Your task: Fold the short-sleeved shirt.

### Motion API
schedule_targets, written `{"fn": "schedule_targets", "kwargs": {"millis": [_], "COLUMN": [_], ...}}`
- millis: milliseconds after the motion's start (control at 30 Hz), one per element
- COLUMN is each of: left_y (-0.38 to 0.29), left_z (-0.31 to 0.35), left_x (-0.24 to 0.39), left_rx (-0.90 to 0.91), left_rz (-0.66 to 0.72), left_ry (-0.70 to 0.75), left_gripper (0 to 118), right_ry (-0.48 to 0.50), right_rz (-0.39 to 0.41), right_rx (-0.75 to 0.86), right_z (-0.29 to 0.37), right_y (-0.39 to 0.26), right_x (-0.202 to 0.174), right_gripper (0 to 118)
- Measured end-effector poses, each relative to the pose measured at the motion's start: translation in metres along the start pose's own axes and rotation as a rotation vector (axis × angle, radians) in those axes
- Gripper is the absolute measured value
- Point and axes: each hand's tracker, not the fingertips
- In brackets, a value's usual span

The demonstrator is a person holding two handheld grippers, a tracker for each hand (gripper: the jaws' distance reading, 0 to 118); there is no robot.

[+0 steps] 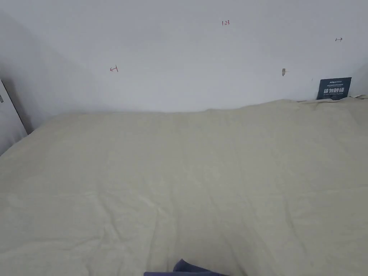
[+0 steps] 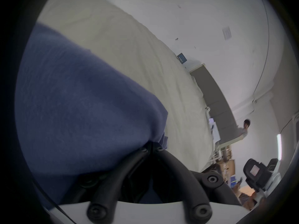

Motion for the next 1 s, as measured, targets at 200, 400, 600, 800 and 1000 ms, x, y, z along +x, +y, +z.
{"fn": "schedule_targets", "kwargs": {"millis": [200, 400, 600, 800, 1000], "left_y": [0.006, 0.026, 0.047, 0.052, 0.050], "left_z": [0.014, 0.123, 0.188, 0.159, 0.098], "left_x": [0.016, 0.010, -0.058, -0.135, -0.129], "left_rx": [-0.003, 0.207, 0.199, 0.104, -0.027], "left_rz": [-0.003, -0.066, 0.025, 0.195, 0.159], "left_ry": [0.012, -0.083, 0.029, -0.070, -0.157], "left_gripper": [5, 5, 44, 115, 114], "right_ry": [0.079, 0.301, 0.481, 0.445, 0.408], "right_rz": [0.019, 0.018, -0.113, -0.319, -0.308], "right_rx": [-0.039, -0.154, -0.372, -0.411, -0.416], "right_z": [-0.023, -0.095, -0.178, -0.207, -0.202], "right_y": [-0.002, -0.003, -0.026, -0.055, -0.053], "right_x": [-0.021, -0.067, -0.071, -0.020, -0.020], "right_gripper": [0, 0, 0, 0, 0]}}
